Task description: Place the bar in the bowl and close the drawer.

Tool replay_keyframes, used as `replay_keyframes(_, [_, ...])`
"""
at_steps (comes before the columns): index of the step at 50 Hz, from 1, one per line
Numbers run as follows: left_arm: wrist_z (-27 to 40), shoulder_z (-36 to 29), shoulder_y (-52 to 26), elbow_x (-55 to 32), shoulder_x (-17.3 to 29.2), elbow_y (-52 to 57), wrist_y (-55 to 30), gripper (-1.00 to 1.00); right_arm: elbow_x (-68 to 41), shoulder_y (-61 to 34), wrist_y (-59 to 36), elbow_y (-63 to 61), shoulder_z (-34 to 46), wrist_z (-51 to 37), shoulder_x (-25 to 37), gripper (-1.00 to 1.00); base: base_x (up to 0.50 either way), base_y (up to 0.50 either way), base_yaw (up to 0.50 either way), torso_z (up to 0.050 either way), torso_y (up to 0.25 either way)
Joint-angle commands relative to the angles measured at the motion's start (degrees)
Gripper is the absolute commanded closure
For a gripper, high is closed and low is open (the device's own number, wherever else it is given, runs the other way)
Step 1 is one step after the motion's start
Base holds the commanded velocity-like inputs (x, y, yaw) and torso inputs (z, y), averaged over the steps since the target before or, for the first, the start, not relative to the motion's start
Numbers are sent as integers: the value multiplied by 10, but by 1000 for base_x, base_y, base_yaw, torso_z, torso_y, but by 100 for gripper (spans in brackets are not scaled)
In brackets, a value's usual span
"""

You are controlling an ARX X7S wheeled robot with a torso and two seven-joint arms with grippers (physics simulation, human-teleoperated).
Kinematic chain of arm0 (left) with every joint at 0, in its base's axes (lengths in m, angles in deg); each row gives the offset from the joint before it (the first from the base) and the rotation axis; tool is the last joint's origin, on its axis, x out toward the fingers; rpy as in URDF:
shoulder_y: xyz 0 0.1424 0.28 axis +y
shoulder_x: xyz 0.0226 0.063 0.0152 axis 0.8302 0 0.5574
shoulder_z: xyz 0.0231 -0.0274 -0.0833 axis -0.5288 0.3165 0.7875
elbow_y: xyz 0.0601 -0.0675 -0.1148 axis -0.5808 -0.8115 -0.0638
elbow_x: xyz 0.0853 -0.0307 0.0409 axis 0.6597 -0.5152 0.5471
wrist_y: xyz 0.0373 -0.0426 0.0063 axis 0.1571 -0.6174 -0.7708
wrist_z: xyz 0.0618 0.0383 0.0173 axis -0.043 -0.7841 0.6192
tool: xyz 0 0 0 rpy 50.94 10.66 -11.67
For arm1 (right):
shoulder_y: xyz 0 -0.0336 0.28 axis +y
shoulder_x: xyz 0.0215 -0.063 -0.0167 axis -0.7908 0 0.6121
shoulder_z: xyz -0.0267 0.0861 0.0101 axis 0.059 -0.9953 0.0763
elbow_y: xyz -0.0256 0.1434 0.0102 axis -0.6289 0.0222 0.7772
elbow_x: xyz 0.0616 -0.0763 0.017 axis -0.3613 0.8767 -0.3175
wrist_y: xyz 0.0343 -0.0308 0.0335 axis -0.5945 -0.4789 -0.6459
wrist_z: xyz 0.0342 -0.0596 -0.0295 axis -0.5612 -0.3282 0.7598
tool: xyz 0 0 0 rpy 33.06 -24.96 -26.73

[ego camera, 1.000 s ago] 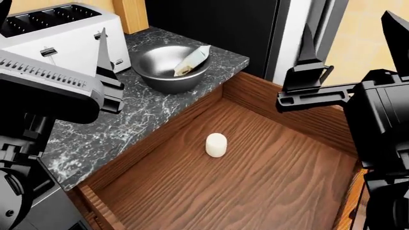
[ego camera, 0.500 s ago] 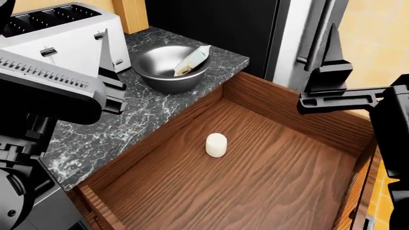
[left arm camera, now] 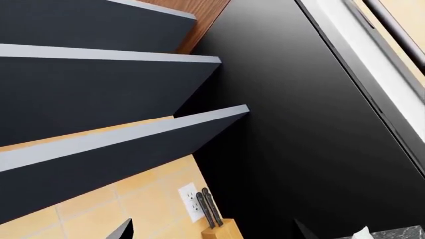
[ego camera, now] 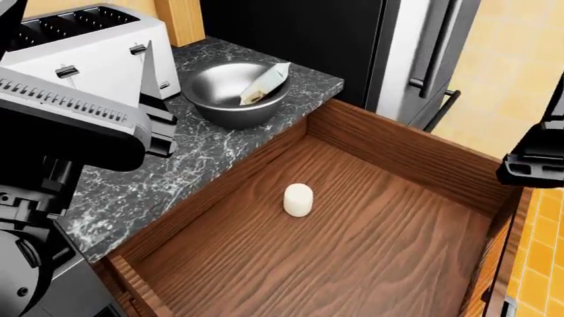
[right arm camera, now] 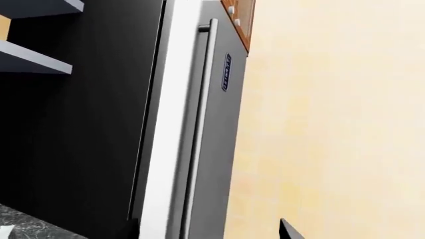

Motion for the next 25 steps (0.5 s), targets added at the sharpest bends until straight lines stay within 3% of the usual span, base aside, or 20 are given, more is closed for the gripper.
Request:
replay_keyframes(1, [2, 3, -3, -6, 1, 3, -2, -100, 19, 28, 20, -14, 20, -41, 41, -100, 0, 0, 0, 0, 0])
replay_keyframes(17, [2, 1, 2, -4, 3, 3, 2, -100, 133, 115, 87, -15, 103, -132, 41, -100, 0, 0, 0, 0, 0])
replay_keyframes(25, [2, 3, 4, -5, 6, 4, 5, -100, 133, 124, 99, 18, 110, -135, 41, -100, 0, 0, 0, 0, 0])
